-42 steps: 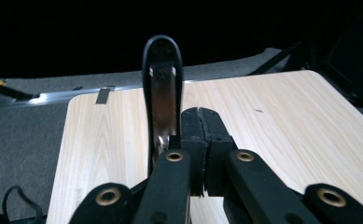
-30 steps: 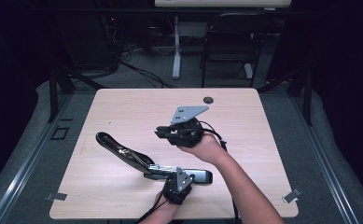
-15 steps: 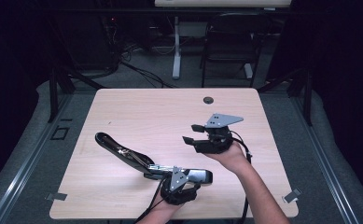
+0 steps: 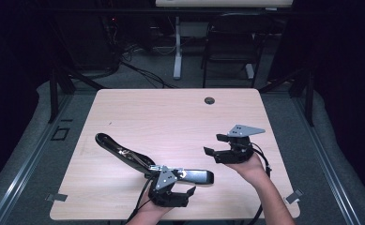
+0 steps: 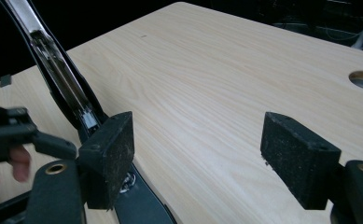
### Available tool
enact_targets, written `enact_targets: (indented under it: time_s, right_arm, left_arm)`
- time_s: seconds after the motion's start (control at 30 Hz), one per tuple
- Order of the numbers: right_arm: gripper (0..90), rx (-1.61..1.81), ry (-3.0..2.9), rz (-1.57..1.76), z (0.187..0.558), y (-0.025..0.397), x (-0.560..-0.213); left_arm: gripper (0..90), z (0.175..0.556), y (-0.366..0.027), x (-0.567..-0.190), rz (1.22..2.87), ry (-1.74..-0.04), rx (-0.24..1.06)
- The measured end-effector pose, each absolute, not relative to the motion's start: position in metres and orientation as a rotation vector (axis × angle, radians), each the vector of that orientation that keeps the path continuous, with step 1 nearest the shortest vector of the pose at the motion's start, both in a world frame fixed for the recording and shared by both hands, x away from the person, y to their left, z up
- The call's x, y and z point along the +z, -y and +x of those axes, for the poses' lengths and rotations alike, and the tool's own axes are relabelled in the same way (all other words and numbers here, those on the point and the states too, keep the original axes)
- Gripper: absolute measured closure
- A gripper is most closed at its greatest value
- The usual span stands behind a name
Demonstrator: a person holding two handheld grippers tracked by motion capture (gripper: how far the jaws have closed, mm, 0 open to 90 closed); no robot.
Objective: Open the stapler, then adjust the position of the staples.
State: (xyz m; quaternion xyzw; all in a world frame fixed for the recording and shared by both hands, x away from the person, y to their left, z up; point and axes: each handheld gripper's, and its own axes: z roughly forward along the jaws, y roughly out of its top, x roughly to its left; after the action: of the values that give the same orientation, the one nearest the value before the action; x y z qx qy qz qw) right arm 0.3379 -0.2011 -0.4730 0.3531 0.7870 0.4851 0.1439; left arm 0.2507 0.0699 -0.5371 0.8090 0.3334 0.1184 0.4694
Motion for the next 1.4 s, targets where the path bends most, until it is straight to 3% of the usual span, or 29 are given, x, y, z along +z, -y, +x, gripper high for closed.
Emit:
enact_targets:
  time_s: [0.6, 1.4]
  right_arm:
    - [29.7, 1.253, -2.304, 1.149, 0.327, 0.237, -0.504]
    - [40.3, 0.974, -2.384, 1.308, 0.354, 0.256, -0.526]
  left_arm:
    - [16.0, 0.235, -0.171, -0.522, 1.967, -0.897, 0.332]
    - [16.2, 0.237, -0.201, -0.544, 1.969, -1.004, 0.365]
